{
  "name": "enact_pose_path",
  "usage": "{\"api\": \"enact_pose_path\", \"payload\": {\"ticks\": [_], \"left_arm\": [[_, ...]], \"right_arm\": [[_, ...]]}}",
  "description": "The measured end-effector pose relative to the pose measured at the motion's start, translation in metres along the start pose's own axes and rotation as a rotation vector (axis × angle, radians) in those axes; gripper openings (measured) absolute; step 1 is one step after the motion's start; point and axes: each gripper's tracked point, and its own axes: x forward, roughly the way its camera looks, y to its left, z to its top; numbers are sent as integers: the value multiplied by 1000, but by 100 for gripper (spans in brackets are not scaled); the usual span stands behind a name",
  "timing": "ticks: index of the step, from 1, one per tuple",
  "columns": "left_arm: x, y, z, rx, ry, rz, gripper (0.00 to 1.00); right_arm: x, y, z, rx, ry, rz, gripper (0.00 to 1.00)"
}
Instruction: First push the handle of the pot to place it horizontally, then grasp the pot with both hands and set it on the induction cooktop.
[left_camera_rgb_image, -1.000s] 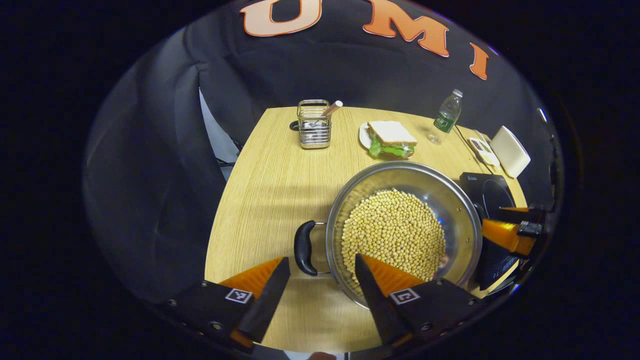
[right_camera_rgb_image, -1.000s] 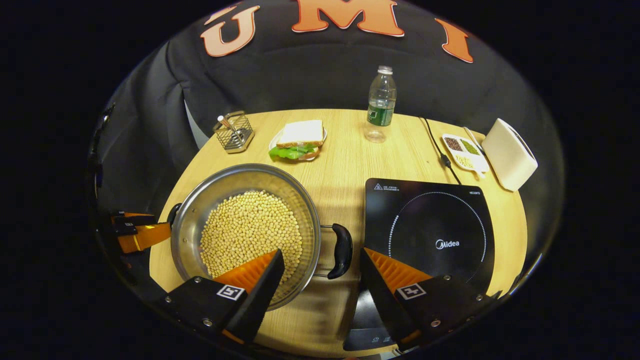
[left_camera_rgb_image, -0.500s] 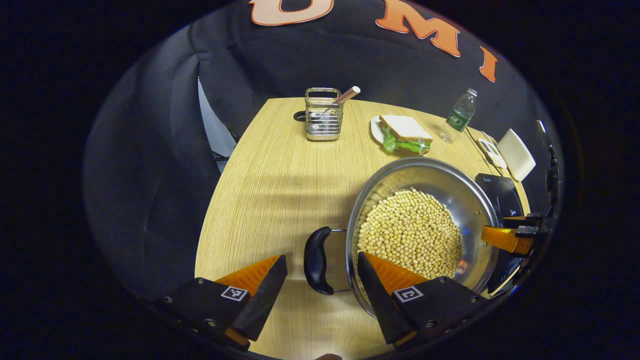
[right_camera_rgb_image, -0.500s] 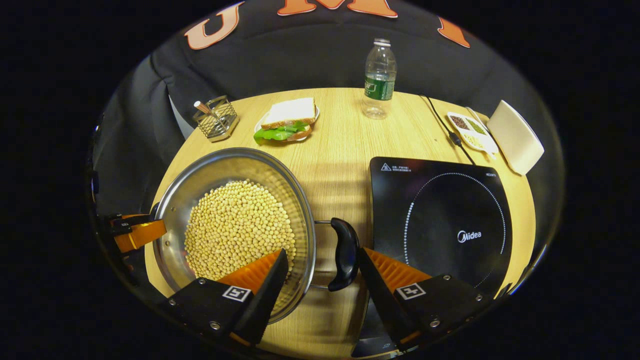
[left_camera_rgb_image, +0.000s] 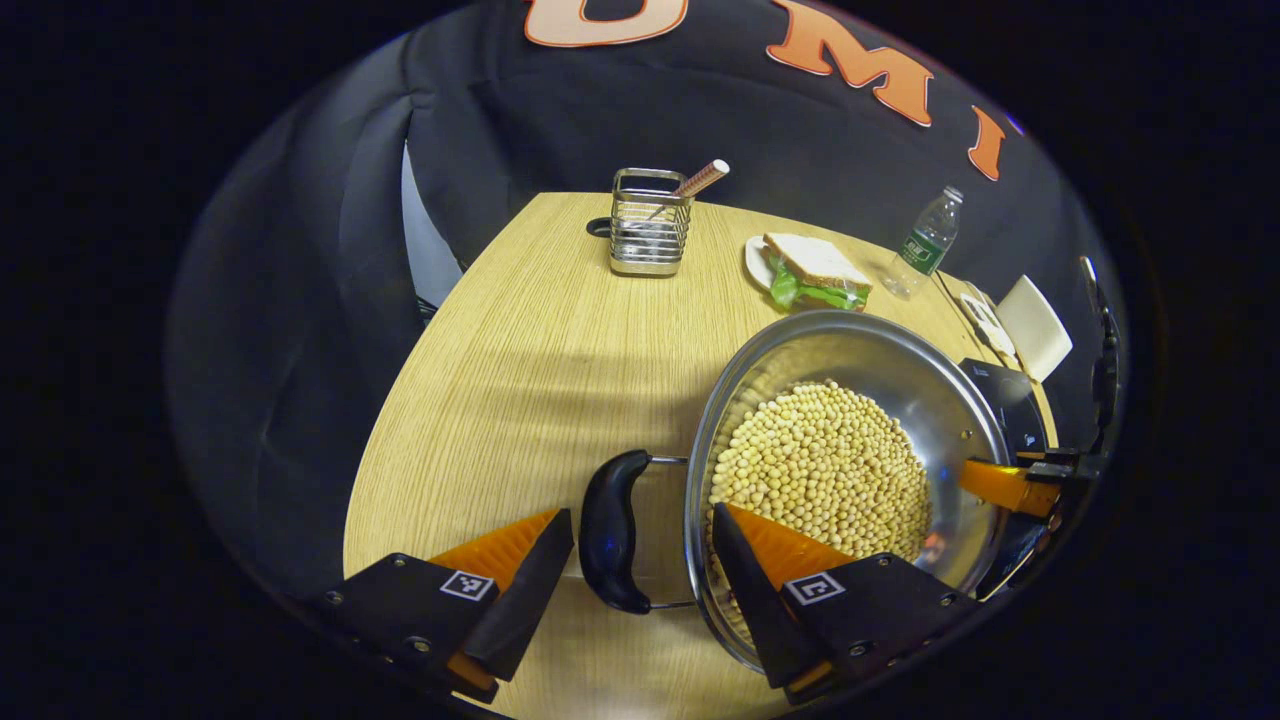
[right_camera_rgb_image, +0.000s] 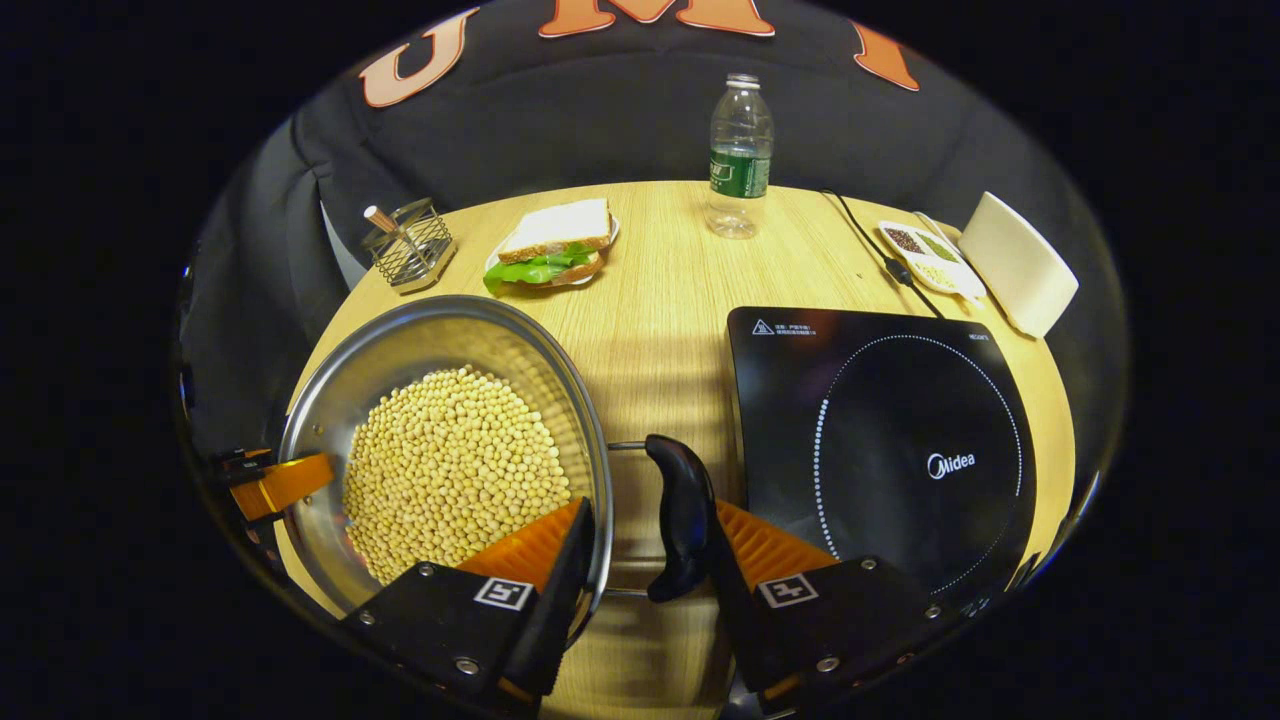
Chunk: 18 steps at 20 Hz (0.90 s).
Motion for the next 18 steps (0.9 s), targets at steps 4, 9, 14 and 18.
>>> {"api": "enact_pose_path", "payload": {"ticks": [4,9,14,18], "left_arm": [[6,-7,-10,-8,5,-17,89],[15,-11,-11,46,-37,1,77],[10,-11,-9,43,-58,-2,69],[9,-10,-8,50,-62,1,68]], "right_arm": [[0,1,0,-2,-18,3,63],[1,1,1,-13,-56,15,66],[2,2,0,10,-44,26,63],[1,2,-2,21,-37,27,61]]}}
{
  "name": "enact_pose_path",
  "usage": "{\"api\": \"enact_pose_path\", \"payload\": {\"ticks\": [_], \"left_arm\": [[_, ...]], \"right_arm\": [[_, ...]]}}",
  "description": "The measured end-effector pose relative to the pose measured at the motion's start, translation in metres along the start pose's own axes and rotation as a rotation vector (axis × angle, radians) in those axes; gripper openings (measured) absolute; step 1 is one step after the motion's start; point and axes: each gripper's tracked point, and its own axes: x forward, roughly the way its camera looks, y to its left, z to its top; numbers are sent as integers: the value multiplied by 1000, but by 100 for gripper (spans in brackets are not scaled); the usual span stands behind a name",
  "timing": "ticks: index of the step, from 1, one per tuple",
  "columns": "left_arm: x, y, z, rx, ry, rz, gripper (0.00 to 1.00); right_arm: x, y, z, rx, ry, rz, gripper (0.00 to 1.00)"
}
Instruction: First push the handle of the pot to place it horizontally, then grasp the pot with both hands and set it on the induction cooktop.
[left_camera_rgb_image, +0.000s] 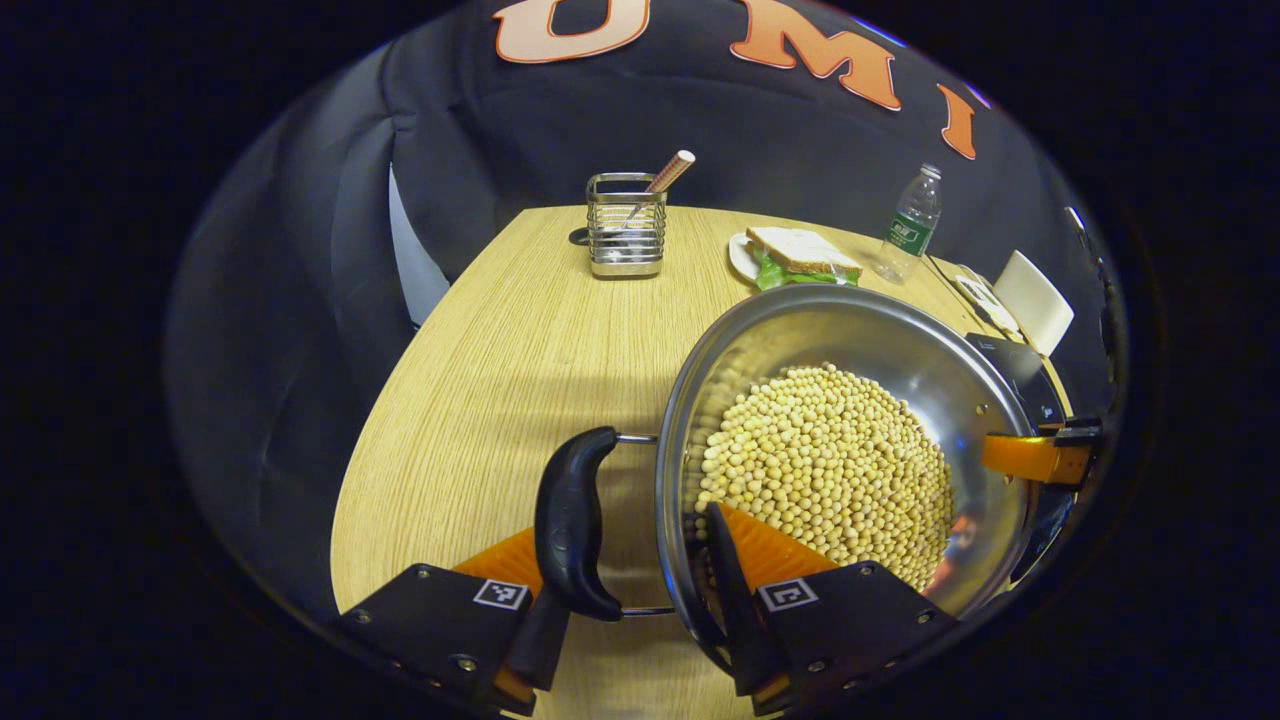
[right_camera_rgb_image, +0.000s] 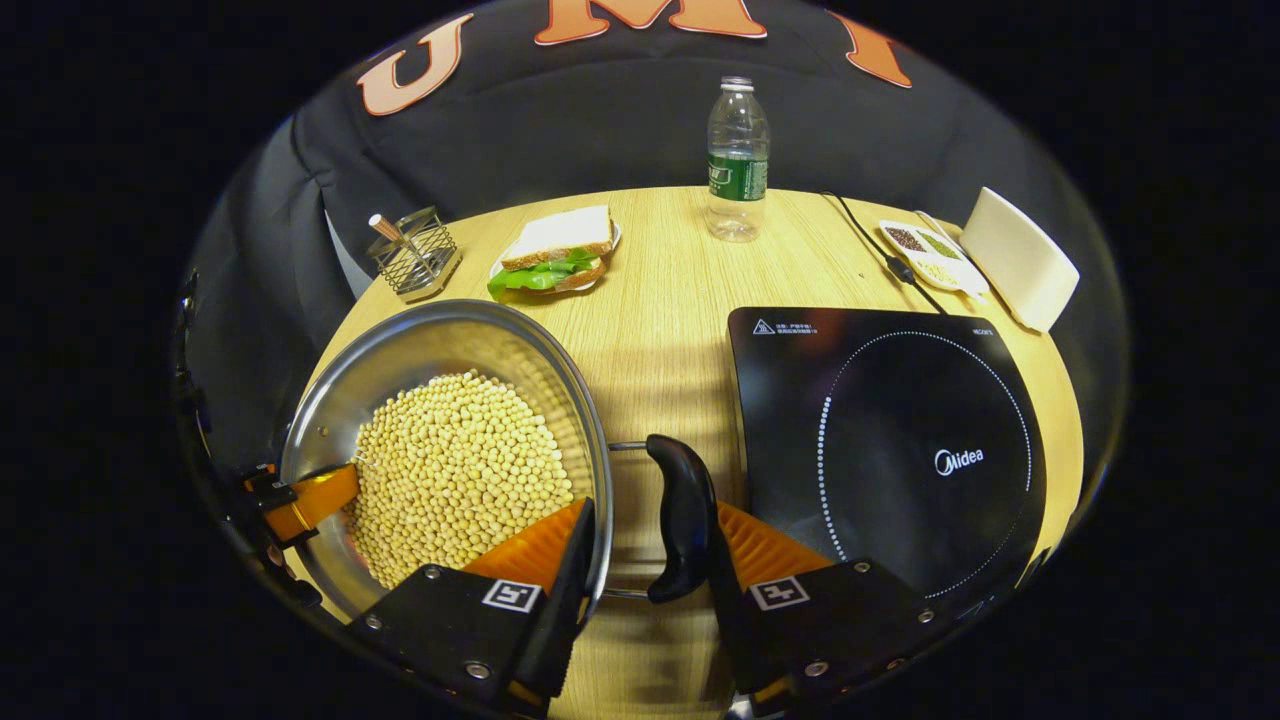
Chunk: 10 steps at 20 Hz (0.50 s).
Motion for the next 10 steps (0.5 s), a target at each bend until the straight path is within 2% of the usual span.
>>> {"api": "enact_pose_path", "payload": {"ticks": [4,6,8,10], "left_arm": [[0,2,10,67,-19,24,77],[4,0,14,65,-26,28,81],[3,2,18,50,-42,38,81],[2,3,19,31,-55,39,77]], "right_arm": [[0,0,1,-2,-5,2,62],[0,0,1,-3,-5,2,62],[0,1,1,0,-3,1,62],[0,1,2,4,2,-4,61]]}}
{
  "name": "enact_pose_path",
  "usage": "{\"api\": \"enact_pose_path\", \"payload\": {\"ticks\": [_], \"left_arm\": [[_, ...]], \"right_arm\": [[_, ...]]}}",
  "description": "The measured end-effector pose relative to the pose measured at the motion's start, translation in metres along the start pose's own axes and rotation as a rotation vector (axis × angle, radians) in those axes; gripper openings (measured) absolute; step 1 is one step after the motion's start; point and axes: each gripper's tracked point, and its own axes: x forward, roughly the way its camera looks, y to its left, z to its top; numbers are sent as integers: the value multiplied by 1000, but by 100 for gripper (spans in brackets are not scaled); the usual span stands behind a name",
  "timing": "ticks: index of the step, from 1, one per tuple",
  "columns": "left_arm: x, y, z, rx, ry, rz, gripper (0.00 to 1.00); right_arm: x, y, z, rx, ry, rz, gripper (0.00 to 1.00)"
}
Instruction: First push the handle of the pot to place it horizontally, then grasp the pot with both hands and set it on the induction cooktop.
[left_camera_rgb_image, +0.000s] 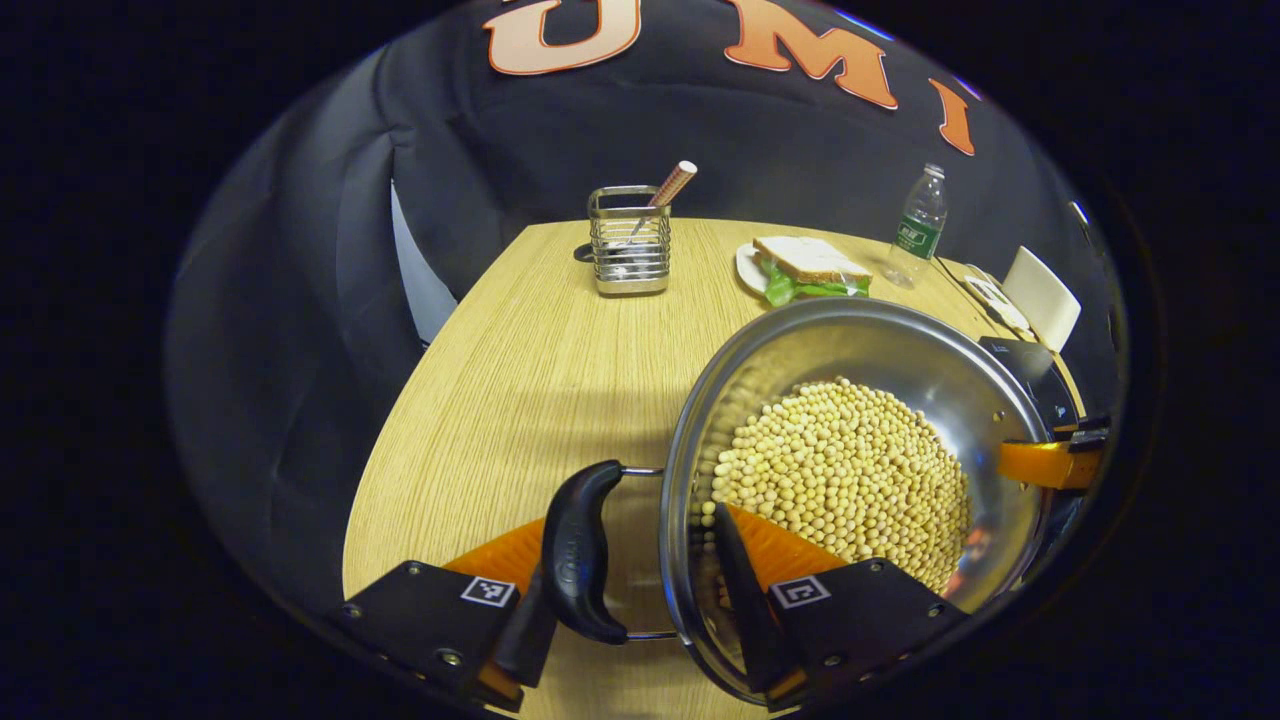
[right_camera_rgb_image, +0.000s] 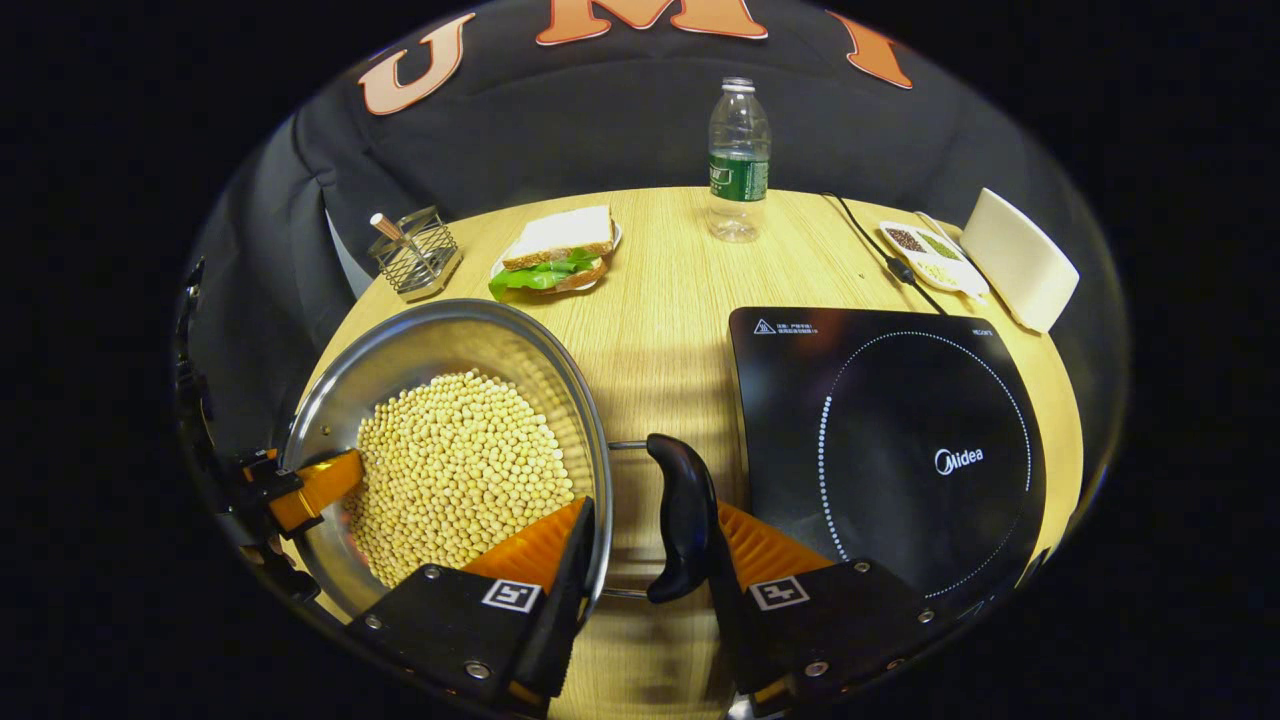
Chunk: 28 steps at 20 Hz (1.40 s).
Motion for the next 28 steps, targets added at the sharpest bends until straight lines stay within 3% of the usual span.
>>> {"api": "enact_pose_path", "payload": {"ticks": [4,6,10,16,23,24,25,28], "left_arm": [[-5,2,1,-37,-3,19,67],[-4,2,8,-48,-12,30,68],[10,5,16,-37,-44,67,67],[12,-3,7,-50,-15,71,64],[-1,5,16,-38,-59,76,62],[-6,6,15,-41,-62,77,64],[-5,5,21,-46,-70,79,64],[-12,10,26,-38,-104,80,65]], "right_arm": [[-2,3,-4,65,74,13,54],[-2,3,-2,78,76,22,48],[-5,0,10,113,75,58,51],[-4,2,13,113,72,82,47],[-3,0,20,83,12,105,47],[-5,-1,23,74,-3,106,42],[-5,-1,23,70,-18,108,47],[-1,0,21,71,-58,115,47]]}}
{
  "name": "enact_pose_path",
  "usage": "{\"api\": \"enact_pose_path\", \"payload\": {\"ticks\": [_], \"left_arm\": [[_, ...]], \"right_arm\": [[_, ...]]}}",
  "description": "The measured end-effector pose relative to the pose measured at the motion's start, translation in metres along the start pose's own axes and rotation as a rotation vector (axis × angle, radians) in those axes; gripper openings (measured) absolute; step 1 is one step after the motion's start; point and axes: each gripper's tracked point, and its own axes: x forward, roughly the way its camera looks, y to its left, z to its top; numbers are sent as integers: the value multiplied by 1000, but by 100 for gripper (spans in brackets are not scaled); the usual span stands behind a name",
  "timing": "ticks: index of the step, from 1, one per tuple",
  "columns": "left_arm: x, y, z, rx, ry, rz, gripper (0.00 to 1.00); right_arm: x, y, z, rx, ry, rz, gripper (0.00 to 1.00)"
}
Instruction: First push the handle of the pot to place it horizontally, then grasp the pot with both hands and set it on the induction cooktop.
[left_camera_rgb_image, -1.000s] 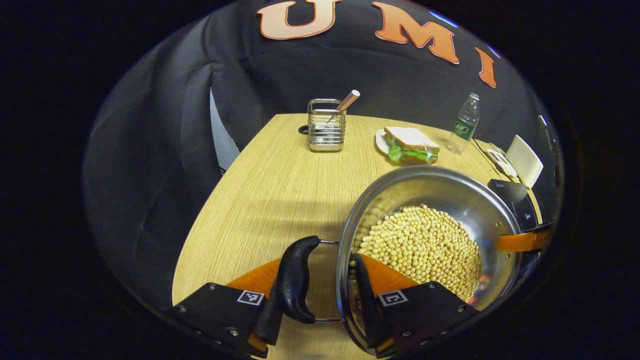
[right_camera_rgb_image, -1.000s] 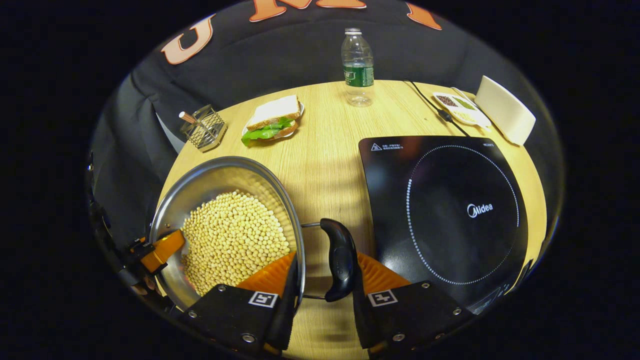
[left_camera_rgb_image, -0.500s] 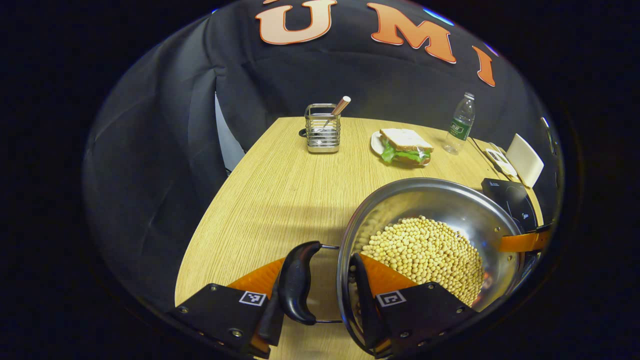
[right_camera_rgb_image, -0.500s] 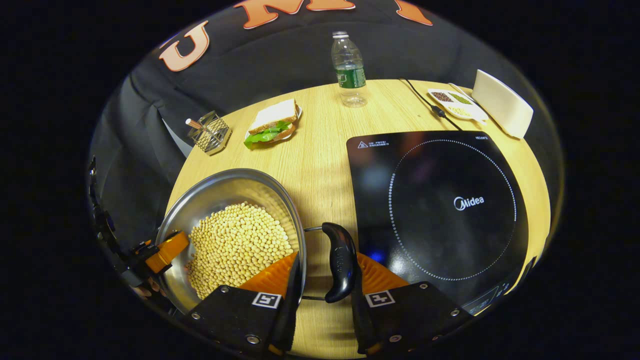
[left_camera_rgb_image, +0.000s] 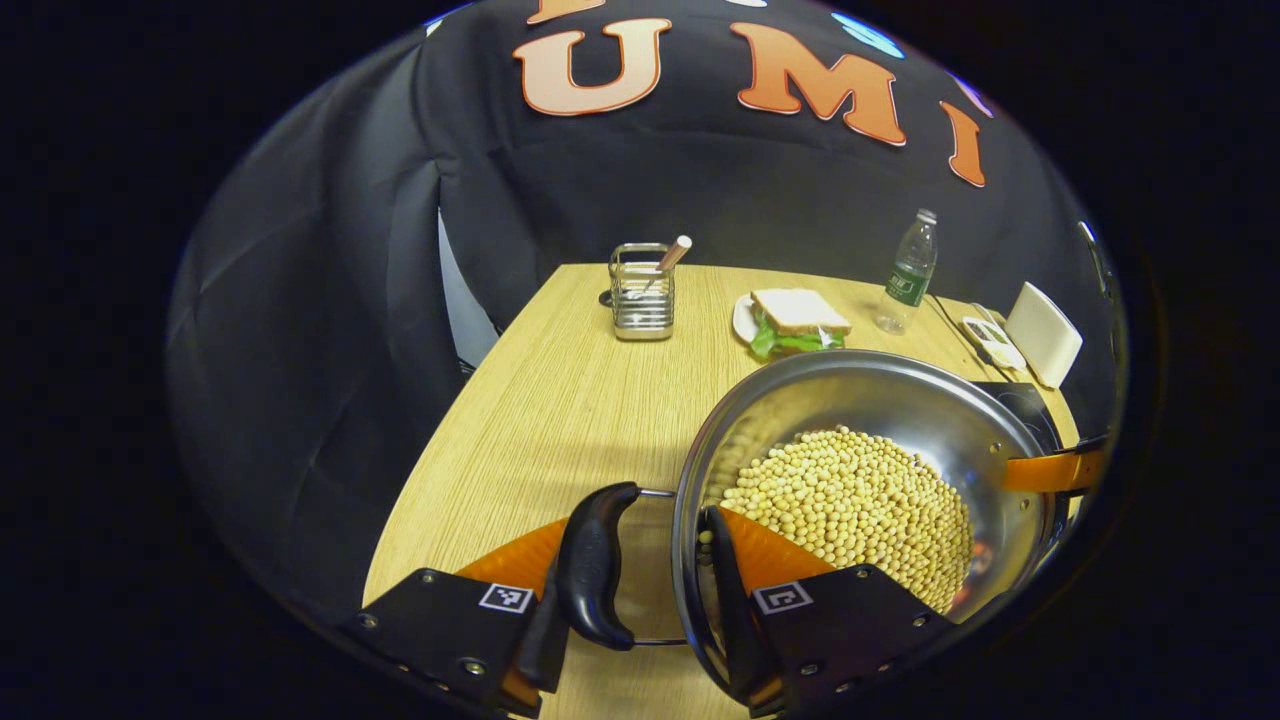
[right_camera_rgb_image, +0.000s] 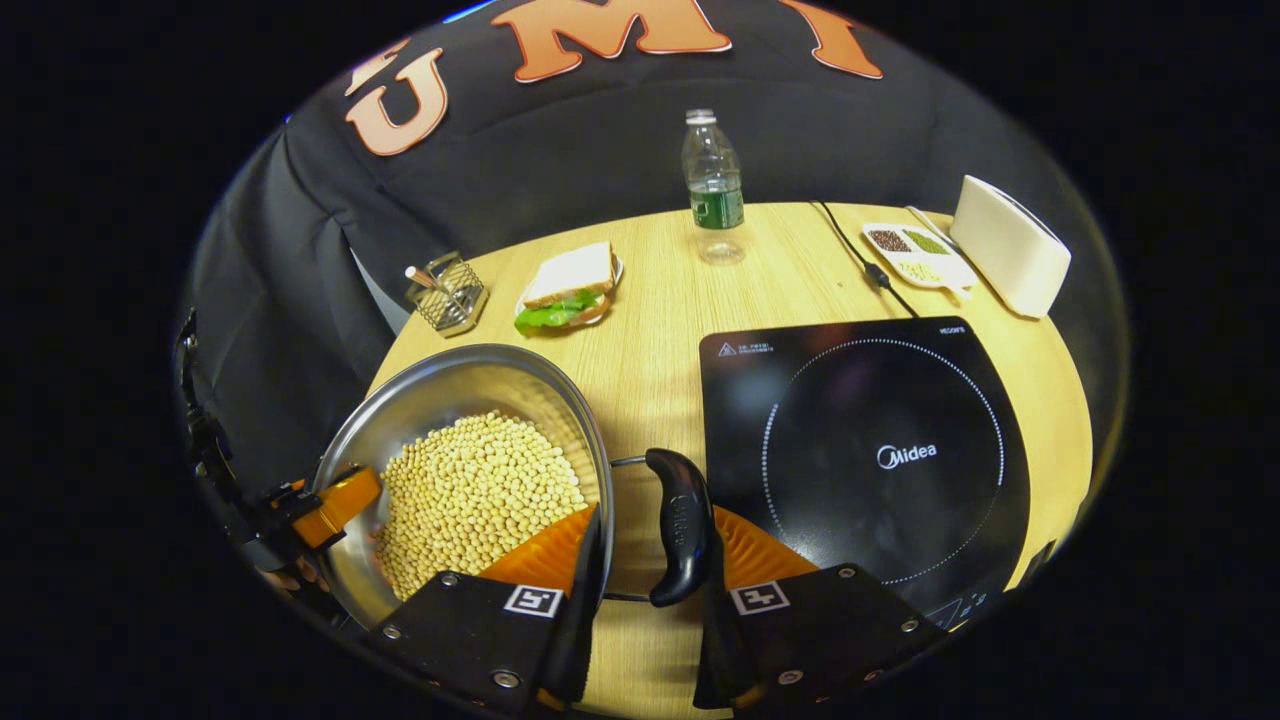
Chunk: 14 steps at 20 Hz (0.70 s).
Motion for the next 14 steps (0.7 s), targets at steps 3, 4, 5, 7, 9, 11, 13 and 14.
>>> {"api": "enact_pose_path", "payload": {"ticks": [3,4,5,7,9,11,13,14], "left_arm": [[-4,-1,-8,10,-37,0,64],[-3,-5,-1,15,-46,-3,64],[-4,-4,3,19,-58,-5,64],[-7,-4,6,31,-78,-12,64],[-9,-2,9,37,-92,-24,64],[-6,-1,6,47,-102,-34,64],[-4,-2,6,58,-113,-46,64],[-2,-2,6,65,-118,-53,64]], "right_arm": [[4,0,-4,7,-38,7,47],[4,0,-5,8,-49,7,47],[4,0,-7,12,-60,7,47],[6,0,-8,18,-81,3,47],[5,1,-10,27,-101,-2,47],[3,1,-11,39,-116,-10,47],[2,1,-13,52,-131,-15,47],[2,1,-16,60,-137,-19,47]]}}
